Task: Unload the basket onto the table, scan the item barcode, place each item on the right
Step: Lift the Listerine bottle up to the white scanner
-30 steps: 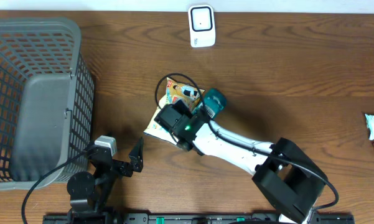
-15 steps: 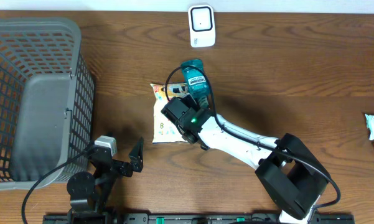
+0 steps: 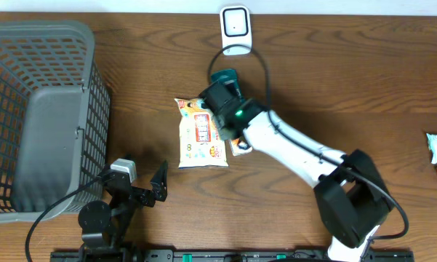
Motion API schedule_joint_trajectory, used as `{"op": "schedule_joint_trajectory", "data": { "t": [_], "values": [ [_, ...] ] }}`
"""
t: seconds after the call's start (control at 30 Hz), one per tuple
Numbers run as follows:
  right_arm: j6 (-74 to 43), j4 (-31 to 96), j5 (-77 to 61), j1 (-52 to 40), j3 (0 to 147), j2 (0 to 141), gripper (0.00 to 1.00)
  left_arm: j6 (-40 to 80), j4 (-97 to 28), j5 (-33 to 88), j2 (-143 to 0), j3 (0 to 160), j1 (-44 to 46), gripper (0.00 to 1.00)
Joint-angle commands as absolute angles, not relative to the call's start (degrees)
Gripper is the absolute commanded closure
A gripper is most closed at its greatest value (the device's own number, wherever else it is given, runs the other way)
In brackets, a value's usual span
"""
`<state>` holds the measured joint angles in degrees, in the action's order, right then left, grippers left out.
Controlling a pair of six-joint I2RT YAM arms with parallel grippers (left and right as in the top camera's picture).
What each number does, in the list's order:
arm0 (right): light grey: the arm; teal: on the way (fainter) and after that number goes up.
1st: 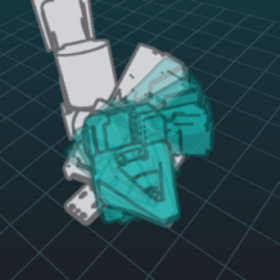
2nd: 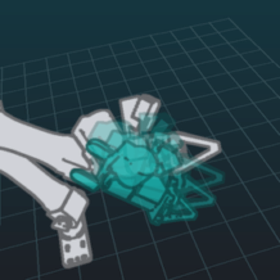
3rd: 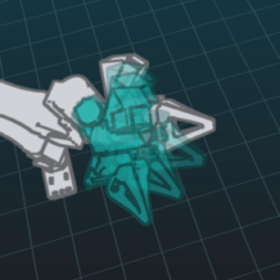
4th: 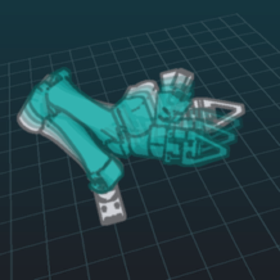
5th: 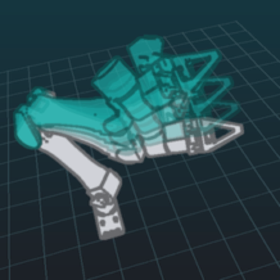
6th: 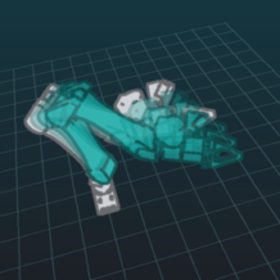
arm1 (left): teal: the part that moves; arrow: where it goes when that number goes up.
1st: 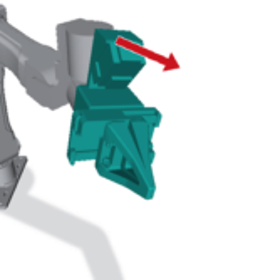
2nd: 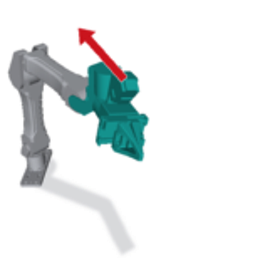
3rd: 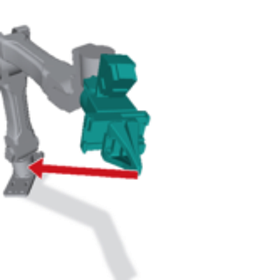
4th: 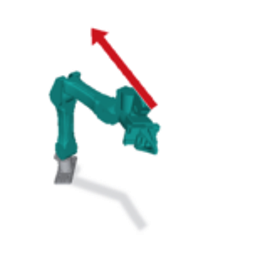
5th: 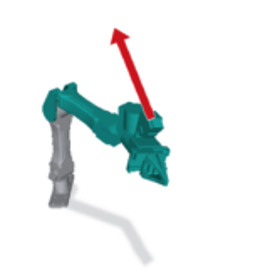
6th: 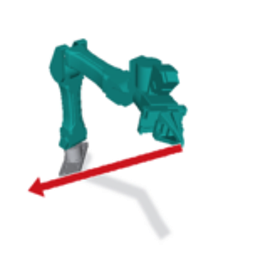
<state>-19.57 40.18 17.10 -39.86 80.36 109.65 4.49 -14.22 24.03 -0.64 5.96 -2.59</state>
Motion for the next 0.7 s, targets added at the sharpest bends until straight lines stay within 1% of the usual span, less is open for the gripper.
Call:
{"op": "schedule_joint_trajectory", "data": {
  "t": [0.0,0.13,0.33,0.4,0.43,0.67],
  "values": [
    [-20.7,39.6,8.9,-35.7,80.6,108.9,0.4,4.8,-14.9,23.9,-0.6,4.8,-2.8,0.02],
    [-20.5,38.0,2.7,-33.0,80.6,109.1,0.42,4.8,-14.9,23.9,-0.6,4.8,-2.8,0.02],
    [-20.5,35.0,2.4,-32.7,80.6,110.4,0.43,4.8,-14.9,23.9,-0.6,4.8,-2.8,0.02],
    [-20.6,34.7,2.5,-32.7,80.6,111.8,0.5,4.8,-14.9,23.9,-0.6,4.8,-2.8,0.02],
    [-20.6,34.5,2.9,-32.7,80.6,112.7,0.51,4.8,-14.9,23.9,-0.6,4.8,-2.8,0.02],
    [-20.6,31.1,3.5,-32.3,80.6,119.4,0.51,4.8,-14.9,23.9,-0.6,4.8,-2.8,0.02]
  ]
}}
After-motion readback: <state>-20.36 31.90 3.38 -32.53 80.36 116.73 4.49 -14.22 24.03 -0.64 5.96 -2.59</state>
